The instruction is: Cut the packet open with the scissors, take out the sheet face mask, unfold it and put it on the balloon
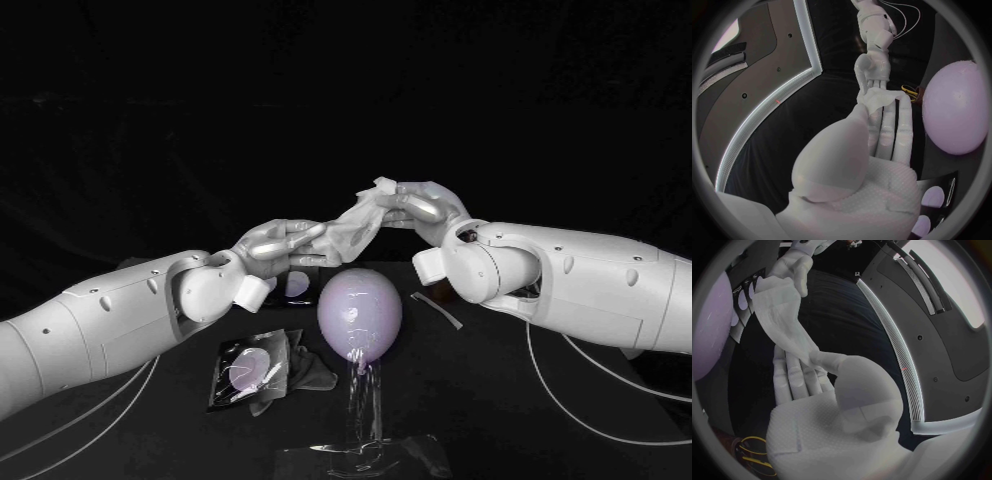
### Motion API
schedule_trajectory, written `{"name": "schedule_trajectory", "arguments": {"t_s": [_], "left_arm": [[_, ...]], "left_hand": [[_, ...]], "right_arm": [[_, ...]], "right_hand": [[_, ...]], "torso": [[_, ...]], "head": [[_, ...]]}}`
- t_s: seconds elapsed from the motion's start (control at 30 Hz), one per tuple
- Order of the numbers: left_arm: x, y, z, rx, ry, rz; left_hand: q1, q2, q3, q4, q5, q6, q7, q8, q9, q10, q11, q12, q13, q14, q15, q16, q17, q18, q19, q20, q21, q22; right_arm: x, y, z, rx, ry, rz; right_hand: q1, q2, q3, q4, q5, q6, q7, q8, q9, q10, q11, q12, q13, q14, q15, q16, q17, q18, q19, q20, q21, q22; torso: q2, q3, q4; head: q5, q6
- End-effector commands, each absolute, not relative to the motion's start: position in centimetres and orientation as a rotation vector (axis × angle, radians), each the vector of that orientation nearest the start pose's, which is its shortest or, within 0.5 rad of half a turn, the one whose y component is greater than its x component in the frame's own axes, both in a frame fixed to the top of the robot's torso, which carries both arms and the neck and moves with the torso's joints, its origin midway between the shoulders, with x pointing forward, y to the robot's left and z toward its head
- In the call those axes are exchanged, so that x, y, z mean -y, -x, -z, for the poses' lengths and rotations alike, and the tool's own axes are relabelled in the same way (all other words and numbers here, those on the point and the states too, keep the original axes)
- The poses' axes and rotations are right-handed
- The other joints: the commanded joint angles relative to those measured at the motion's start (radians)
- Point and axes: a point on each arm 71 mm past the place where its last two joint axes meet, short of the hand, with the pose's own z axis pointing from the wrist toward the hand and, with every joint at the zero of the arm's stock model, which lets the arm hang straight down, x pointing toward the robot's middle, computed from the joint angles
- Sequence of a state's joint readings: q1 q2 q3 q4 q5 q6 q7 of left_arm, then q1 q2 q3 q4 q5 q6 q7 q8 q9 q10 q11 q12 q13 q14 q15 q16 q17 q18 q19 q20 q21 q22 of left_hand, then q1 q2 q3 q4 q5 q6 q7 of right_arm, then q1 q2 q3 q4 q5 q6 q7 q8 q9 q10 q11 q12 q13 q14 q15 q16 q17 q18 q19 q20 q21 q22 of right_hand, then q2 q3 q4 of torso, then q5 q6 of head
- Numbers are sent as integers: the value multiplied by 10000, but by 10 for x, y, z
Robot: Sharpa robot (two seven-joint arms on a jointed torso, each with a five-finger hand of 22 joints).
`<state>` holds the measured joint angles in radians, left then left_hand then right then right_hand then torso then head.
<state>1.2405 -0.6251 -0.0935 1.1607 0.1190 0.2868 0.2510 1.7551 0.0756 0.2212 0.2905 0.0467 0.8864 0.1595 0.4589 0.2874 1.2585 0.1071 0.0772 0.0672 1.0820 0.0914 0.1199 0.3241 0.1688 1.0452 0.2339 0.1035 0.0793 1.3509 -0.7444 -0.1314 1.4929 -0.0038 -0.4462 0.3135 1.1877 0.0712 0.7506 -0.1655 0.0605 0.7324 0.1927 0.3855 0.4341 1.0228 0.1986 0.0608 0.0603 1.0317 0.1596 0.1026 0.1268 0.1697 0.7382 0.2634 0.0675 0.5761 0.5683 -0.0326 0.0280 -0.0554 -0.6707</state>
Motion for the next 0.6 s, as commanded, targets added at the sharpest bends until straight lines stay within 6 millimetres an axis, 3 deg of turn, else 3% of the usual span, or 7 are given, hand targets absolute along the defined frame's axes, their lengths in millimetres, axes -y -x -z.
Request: {"name": "schedule_trajectory", "arguments": {"t_s": [0.03,0.07,0.2,0.6], "left_arm": [[-174,-535,196,-16945,10984,19384],[-173,-534,196,-16939,10978,19404],[-172,-532,196,-17051,10945,19532],[-169,-525,193,-17141,10841,19854]], "left_hand": [[-126,-196,710,-256,27,-31,22,28,691,5,24,-42,17,8,35,12,18,122,-107,24,83,20],[-126,-196,710,-256,27,-31,22,28,691,5,24,-42,17,8,35,12,18,122,-107,24,83,20],[-782,-635,1850,-533,30,-75,80,42,966,-220,105,-66,19,-65,86,44,74,122,-185,47,190,77],[-1459,-836,2611,-968,30,-96,131,72,1227,-480,147,-26,32,313,12,291,222,144,76,-112,521,242]], "right_arm": [[176,-513,147,-14818,-10364,-14069],[177,-514,148,-14870,-10403,-13965],[180,-521,153,-15068,-10568,-13602],[181,-537,172,-16043,-10978,-12576]], "right_hand": [[-223,-430,-290,85,9,-172,722,-201,-153,-240,77,-13,3,-196,85,-134,-60,-8,-243,93,-69,-187],[-232,-451,-315,92,7,-180,724,-218,-169,-256,78,-12,4,-204,90,-143,-65,1,-258,105,-67,-212],[-354,-713,-620,199,-3,-313,746,-407,-334,-370,106,1,13,-278,125,-221,-104,77,-380,211,-58,-482],[-529,-1010,-1223,495,-12,-316,783,-549,-555,-473,147,6,19,-373,169,-318,-166,86,-410,252,-45,-968]], "torso": [[-5,-1,-13],[-6,-5,-16],[8,-4,-9],[-1,2,-4]], "head": [[-6,20],[-13,25],[-39,37],[-66,12]]}}
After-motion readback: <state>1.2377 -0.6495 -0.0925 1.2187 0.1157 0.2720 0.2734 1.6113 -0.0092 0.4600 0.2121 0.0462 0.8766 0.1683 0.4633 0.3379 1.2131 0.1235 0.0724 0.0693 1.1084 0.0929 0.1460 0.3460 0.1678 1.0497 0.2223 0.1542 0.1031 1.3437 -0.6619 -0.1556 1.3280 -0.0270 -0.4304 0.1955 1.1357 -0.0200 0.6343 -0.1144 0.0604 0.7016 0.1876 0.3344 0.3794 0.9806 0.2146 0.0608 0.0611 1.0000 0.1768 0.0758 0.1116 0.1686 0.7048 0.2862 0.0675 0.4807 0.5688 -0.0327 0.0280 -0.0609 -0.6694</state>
